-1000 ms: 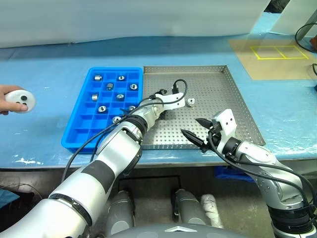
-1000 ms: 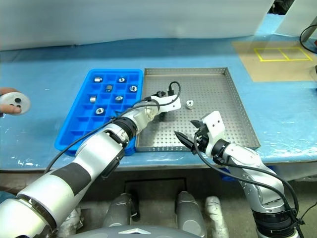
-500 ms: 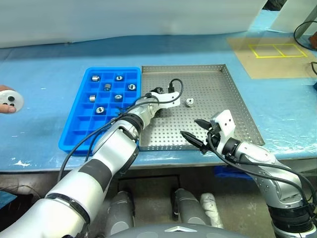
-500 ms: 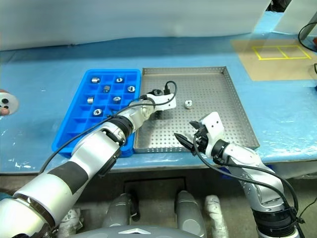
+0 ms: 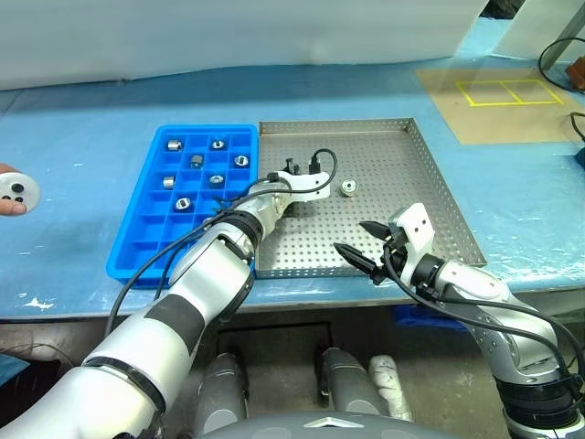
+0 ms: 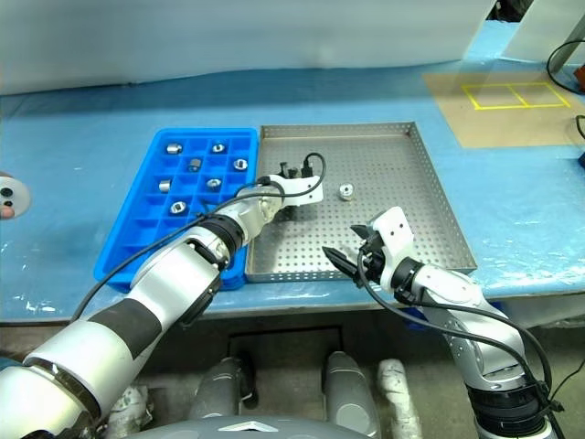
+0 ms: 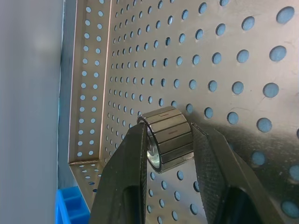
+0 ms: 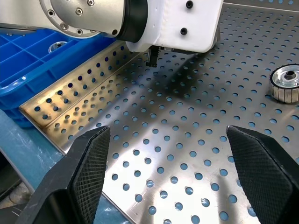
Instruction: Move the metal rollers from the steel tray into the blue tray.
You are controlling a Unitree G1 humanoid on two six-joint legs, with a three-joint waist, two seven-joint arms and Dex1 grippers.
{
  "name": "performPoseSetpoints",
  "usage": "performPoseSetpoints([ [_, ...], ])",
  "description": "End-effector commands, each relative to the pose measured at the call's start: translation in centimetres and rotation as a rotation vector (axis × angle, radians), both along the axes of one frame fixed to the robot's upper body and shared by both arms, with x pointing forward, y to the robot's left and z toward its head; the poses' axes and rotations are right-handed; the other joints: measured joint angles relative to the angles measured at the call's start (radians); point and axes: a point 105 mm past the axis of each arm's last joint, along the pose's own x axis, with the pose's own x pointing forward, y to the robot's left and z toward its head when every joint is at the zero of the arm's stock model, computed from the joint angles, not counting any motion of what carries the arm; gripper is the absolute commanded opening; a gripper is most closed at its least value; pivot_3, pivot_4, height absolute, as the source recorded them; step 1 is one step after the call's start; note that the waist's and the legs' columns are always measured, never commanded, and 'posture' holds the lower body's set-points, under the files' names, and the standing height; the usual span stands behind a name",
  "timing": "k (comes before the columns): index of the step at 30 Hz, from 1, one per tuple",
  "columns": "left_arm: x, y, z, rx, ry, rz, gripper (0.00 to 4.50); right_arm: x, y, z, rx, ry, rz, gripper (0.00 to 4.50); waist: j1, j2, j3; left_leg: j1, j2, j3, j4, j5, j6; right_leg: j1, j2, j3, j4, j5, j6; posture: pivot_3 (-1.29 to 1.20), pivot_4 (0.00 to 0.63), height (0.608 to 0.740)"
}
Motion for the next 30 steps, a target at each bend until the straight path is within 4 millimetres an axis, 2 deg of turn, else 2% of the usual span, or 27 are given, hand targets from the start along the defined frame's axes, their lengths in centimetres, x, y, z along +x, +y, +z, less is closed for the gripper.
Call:
performPoseSetpoints([
  [1,-0.1,0.4,-0.6,0.017,0.027,0.012,1.06,0.2,0.0,0.5,-0.004,-0.028,0.006,4.09,0.0,0.0,0.0,0.0,0.0,0.0,0.0,0.0,0.0,0.0,0.0,0.0,0.0,0.0,0.0,-0.53,0.15,0.74],
  [7,0.0,-0.6,0.5,-0.045,0.013,-0.01,1.06,0.6,0.1,0.5,-0.001,-0.032,0.009,4.09,0.001,0.0,0.0,0.0,0.0,0.0,0.0,0.0,0.0,0.0,0.0,0.0,0.0,0.0,0.0,-0.51,0.15,0.74],
  [13,0.0,-2.7,3.4,-0.21,-0.004,-0.06,1.06,0.8,0.5,0.3,0.008,-0.036,0.018,4.09,0.003,0.0,0.0,-0.002,-0.002,0.0,-0.001,0.0,0.0,-0.001,-0.001,0.0,0.0,0.0,0.0,-0.49,0.15,0.74],
  [17,0.0,-3.3,5.0,-0.323,0.013,-0.086,1.06,1.1,0.8,0.4,0.017,-0.041,0.029,4.09,0.005,0.0,0.0,-0.006,-0.003,0.0,0.0,0.0,0.001,-0.004,-0.002,0.0,-0.001,0.0,0.0,-0.48,0.15,0.74],
  [23,0.3,-2.7,7.1,-0.526,0.079,-0.102,1.06,1.6,1.2,0.4,0.023,-0.049,0.052,4.09,0.008,0.0,0.0,-0.006,-0.003,0.0,0.0,0.0,0.001,-0.005,-0.002,0.0,0.0,0.0,0.0,-0.45,0.15,0.74],
  [27,-0.1,-2.4,9.1,-0.763,0.271,-0.201,1.06,2.0,1.5,1.4,0.033,-0.08,0.072,4.09,0.014,0.0,0.0,-0.006,-0.003,0.0,0.0,0.0,0.001,-0.005,-0.002,0.0,0.0,0.0,0.0,-0.43,0.15,0.74],
  [30,-1.0,-0.5,10.1,-0.852,0.448,-0.327,1.06,2.0,1.7,2.6,0.046,-0.108,0.102,4.09,0.025,0.0,0.001,-0.006,-0.003,0.001,-0.001,0.0,0.001,-0.007,-0.002,0.001,0.001,0.0,-0.001,-0.41,0.15,0.74],
])
